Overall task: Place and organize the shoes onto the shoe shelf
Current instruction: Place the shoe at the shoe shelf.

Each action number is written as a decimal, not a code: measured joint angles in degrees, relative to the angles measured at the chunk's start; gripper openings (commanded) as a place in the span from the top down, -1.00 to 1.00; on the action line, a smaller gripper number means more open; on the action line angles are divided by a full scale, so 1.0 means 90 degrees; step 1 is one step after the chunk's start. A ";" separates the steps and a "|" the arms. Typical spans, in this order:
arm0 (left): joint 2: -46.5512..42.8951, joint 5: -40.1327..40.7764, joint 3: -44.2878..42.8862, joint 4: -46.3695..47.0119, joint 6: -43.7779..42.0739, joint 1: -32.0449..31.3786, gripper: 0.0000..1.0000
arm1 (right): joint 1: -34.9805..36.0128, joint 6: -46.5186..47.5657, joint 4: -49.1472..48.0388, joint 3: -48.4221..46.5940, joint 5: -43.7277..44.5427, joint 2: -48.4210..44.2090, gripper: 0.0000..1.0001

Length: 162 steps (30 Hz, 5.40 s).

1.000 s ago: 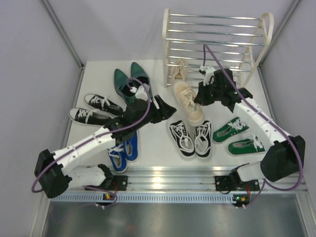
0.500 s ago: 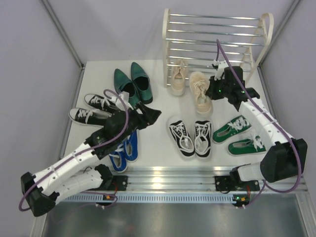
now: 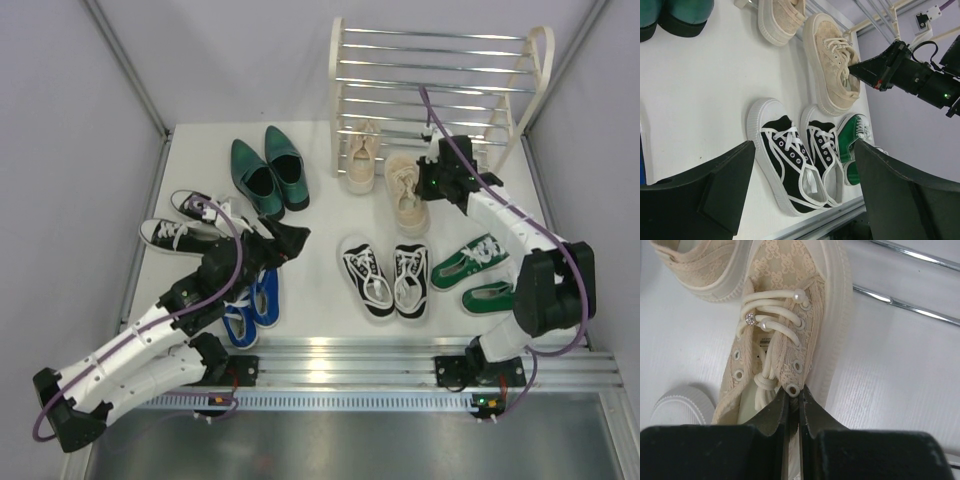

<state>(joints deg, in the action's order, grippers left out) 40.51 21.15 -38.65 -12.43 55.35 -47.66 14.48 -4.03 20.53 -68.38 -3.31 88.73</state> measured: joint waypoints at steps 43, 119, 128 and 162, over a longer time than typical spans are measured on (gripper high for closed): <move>0.0483 -0.0083 0.0328 0.0044 0.0034 0.0000 -0.71 | 0.0015 -0.0704 -0.2115 -0.1294 0.0933 0.2200 1.00; 0.0255 -0.0415 0.1010 0.0568 0.0049 0.0000 -0.71 | -0.0583 -0.0879 -0.1132 -0.0580 -0.1921 0.2030 0.54; 0.0265 -0.0423 0.1008 0.0571 0.0046 0.0000 -0.71 | -0.0583 -0.0823 -0.1234 -0.0580 -0.1960 0.2079 1.00; 0.0767 -0.0709 0.0733 0.0668 -0.0070 0.0000 -0.71 | -0.0580 0.0663 -0.1678 -0.0879 -0.2074 0.2142 1.00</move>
<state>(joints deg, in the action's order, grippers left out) 47.42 14.76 -32.05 -6.42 54.72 -47.66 9.26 1.93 5.43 -76.29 -21.98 108.01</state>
